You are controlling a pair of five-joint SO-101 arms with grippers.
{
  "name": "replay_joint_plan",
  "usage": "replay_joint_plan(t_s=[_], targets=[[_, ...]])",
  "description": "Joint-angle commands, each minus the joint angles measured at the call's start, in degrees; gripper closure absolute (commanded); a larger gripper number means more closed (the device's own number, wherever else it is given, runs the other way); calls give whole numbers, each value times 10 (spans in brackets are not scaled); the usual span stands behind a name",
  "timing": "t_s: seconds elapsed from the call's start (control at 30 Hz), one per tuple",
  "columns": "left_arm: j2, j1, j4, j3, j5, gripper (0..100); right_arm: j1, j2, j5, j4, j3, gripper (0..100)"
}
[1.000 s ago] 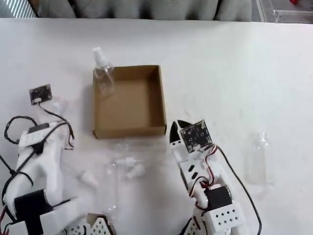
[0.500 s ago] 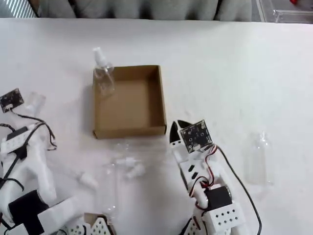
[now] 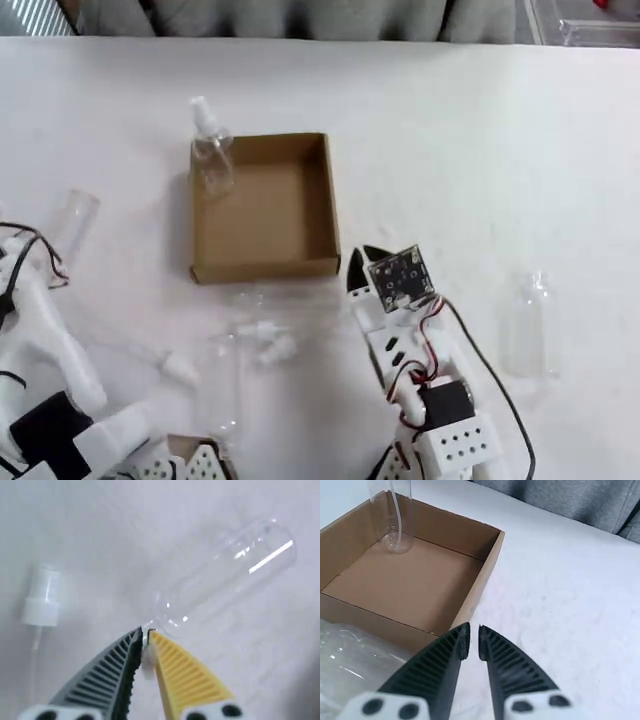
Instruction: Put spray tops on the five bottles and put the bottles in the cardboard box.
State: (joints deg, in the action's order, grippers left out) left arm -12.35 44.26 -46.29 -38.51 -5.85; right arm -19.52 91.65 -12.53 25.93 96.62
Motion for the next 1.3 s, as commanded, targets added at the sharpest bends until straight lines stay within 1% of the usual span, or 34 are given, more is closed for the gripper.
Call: replay_joint_plan(t_s=[0.0,0.07,0.2,0.27,0.37,0.53,0.73,0.9,1.07,1.17,1.27], targets=[[-5,-23,25,70,-10,980,5,3,-1,6,5,984],[-2,-39,44,91,-46,980,5,3,-1,6,5,984],[6,-69,89,112,-150,980,7,4,-1,6,5,984],[28,-91,95,126,-182,980,7,4,-1,6,5,984],[88,-109,79,181,-213,980,7,3,-1,6,5,984],[199,-115,39,291,-264,980,6,3,-1,6,5,984],[298,-109,40,385,-343,980,4,3,-1,6,5,984],[375,-124,41,466,-359,980,4,3,-1,6,5,984],[487,-133,33,565,-362,980,4,3,-2,6,5,984],[542,-141,-32,629,-360,980,4,3,-2,6,5,984],[574,-153,-113,695,-321,980,4,3,-15,6,5,984]])
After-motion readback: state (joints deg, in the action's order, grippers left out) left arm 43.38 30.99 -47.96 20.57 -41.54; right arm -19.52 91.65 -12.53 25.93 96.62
